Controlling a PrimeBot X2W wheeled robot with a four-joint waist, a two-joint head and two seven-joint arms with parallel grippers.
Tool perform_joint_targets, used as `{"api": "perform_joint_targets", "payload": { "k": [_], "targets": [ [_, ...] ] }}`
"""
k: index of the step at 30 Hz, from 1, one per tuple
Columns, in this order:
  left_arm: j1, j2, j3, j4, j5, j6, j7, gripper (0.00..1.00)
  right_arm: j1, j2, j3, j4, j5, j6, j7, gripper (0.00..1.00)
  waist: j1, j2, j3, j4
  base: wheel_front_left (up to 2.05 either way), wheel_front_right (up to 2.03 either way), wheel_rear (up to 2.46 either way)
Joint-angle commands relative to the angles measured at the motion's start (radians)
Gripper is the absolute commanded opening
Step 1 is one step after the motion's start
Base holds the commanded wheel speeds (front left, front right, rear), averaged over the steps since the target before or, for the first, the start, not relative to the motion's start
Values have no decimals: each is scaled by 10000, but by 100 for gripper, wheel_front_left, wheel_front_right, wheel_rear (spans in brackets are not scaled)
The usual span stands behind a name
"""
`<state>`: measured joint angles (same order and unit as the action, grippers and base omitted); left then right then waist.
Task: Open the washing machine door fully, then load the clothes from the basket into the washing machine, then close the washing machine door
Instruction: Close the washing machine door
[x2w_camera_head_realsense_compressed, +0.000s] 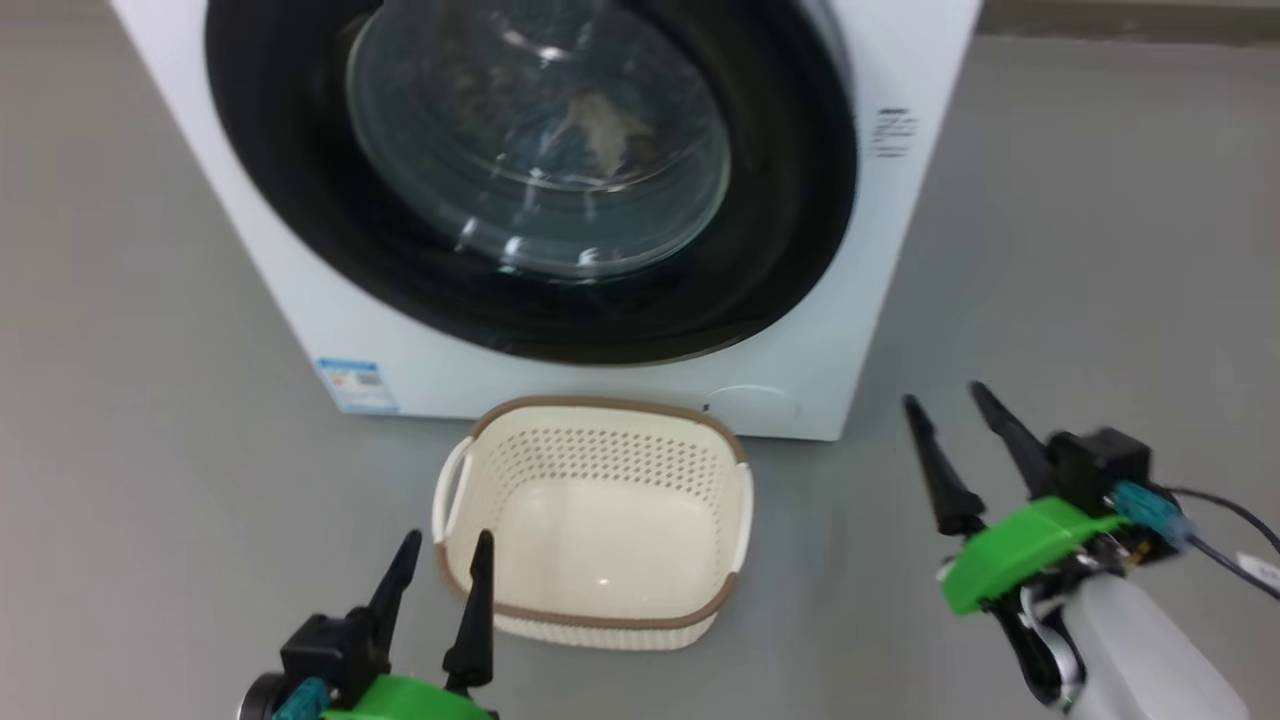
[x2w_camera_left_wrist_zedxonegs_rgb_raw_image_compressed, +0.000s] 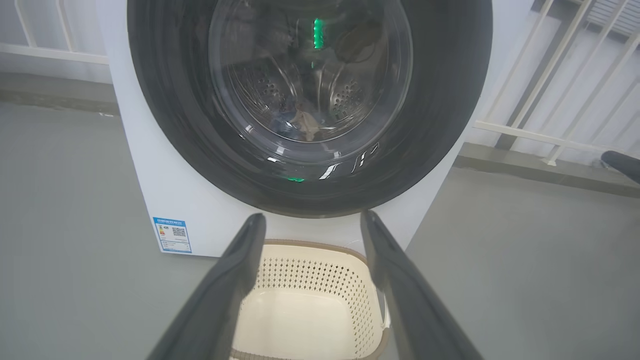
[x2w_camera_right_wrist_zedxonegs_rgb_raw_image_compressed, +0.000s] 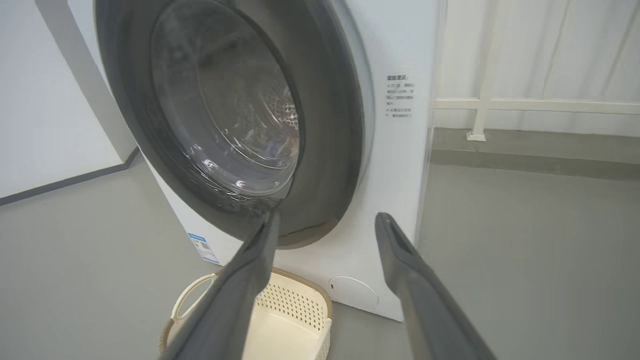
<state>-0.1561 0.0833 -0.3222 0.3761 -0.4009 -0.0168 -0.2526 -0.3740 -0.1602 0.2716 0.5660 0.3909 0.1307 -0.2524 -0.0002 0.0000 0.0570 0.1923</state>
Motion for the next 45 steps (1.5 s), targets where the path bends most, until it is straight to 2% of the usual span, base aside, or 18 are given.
{"api": "perform_joint_targets", "payload": {
  "k": [1,6,15,31,45],
  "targets": [
    [-6,207,382,-216,-44,77,-91,100,426,104,-306,-523,-338,0,-93,100,2,0,-533,-704,0,0,0],
    [368,359,574,-385,-149,239,-91,100,1603,357,-1478,-1386,-1046,0,-93,100,2,0,-695,-1133,0,0,0],
    [862,505,813,-726,-267,572,-91,100,3400,620,-2580,-2651,-1843,0,226,100,2,0,-945,-1387,0,0,0],
    [1416,900,1068,-1498,-343,966,16,100,5733,1062,-3625,-5933,-2322,0,1607,100,2,0,-1189,-1604,0,0,0],
    [1446,960,924,-1732,-361,1057,119,100,5939,1098,-3732,-6426,-2163,0,1895,100,2,0,-1218,-1526,0,0,0]
  ]
}}
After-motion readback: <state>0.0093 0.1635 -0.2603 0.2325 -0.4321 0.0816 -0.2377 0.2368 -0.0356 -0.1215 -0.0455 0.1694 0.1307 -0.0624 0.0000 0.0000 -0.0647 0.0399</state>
